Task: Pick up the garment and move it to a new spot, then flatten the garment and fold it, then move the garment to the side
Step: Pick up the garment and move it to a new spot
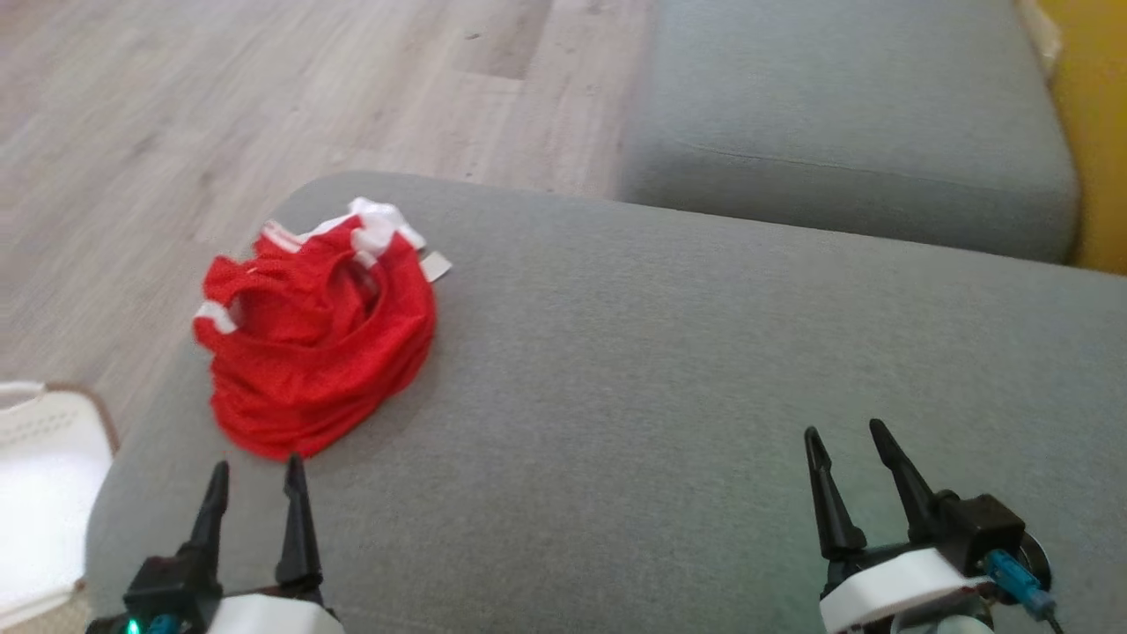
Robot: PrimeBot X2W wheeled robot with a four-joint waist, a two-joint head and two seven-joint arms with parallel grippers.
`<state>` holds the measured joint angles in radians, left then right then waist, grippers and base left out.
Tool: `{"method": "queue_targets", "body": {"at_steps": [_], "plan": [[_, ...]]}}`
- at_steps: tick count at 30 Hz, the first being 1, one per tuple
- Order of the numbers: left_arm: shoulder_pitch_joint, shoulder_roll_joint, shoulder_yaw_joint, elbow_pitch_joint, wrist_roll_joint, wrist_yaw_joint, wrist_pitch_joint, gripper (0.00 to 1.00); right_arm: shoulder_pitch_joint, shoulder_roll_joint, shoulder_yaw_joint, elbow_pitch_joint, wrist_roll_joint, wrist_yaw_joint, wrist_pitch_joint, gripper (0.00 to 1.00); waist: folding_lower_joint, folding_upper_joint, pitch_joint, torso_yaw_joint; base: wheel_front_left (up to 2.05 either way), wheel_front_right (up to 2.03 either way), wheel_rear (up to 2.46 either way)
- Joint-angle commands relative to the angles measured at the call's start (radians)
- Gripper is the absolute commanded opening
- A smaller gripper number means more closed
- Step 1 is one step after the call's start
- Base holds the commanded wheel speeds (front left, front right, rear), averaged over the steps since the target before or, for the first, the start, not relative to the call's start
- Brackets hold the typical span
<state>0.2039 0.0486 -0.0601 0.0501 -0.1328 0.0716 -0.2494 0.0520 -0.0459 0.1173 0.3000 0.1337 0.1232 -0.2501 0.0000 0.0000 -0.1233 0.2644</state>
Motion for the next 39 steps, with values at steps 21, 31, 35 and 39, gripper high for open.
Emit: {"method": "queue_targets", "body": {"at_steps": [21,31,35,39], "plan": [[-0.187,0.026,0.127,-0.113,0.075,-0.056,-0.012,1.00,-0.026,-0.012,-0.028,-0.017,-0.067,0.008,-0.012,1.00,0.0000,0.0000,0.104,0.100,0.00,0.00,0.00],[-0.694,0.075,0.071,0.162,0.092,-0.128,0.040,1.00,-0.131,-0.184,-0.030,-0.058,-0.084,0.008,-0.012,1.00,0.0000,0.0000,0.348,0.099,0.00,0.00,0.00],[-0.914,0.068,0.050,0.370,0.082,-0.135,0.142,1.00,-0.154,-0.251,-0.033,-0.071,-0.077,0.008,-0.012,1.00,0.0000,0.0000,0.423,0.104,0.00,0.00,0.00],[-1.106,0.061,0.042,0.647,0.075,-0.118,0.312,1.00,-0.175,-0.326,-0.026,-0.089,-0.071,0.008,-0.012,1.00,0.0000,0.0000,0.502,0.095,0.00,0.00,0.00]]}}
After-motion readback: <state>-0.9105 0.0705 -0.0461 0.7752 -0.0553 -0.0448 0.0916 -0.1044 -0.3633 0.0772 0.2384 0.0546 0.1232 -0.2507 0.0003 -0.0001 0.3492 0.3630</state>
